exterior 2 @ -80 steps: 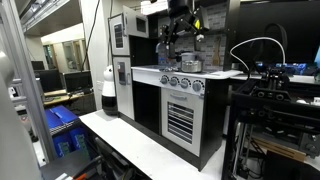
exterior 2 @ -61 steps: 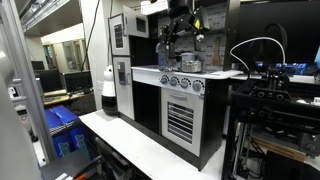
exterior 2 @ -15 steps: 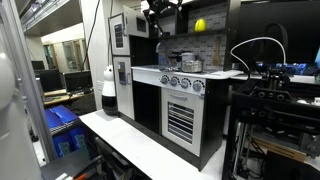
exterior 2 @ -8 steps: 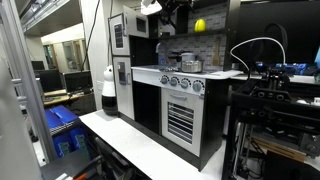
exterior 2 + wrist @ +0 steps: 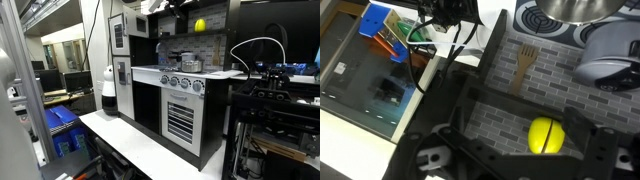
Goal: Put the yellow object in the pot
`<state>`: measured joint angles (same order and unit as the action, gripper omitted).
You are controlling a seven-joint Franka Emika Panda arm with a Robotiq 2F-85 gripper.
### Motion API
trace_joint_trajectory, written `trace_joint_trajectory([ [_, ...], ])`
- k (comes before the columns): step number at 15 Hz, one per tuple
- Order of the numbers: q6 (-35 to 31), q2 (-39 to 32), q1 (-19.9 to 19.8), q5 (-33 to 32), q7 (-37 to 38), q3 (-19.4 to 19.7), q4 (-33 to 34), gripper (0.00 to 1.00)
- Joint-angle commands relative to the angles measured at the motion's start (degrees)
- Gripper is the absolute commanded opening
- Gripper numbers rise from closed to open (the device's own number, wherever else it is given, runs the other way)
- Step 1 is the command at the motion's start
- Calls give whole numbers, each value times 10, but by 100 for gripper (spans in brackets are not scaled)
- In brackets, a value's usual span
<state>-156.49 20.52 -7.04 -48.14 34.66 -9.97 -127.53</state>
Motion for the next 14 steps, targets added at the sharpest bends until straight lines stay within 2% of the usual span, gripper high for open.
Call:
trace_joint_trajectory([
  [1,-47,-46,-40,-75,106,-27,38,100],
  [7,-71,-123,-49,-195,239,-42,117,100],
  [14,-65,-195,-31,-272,310,-52,190,100],
])
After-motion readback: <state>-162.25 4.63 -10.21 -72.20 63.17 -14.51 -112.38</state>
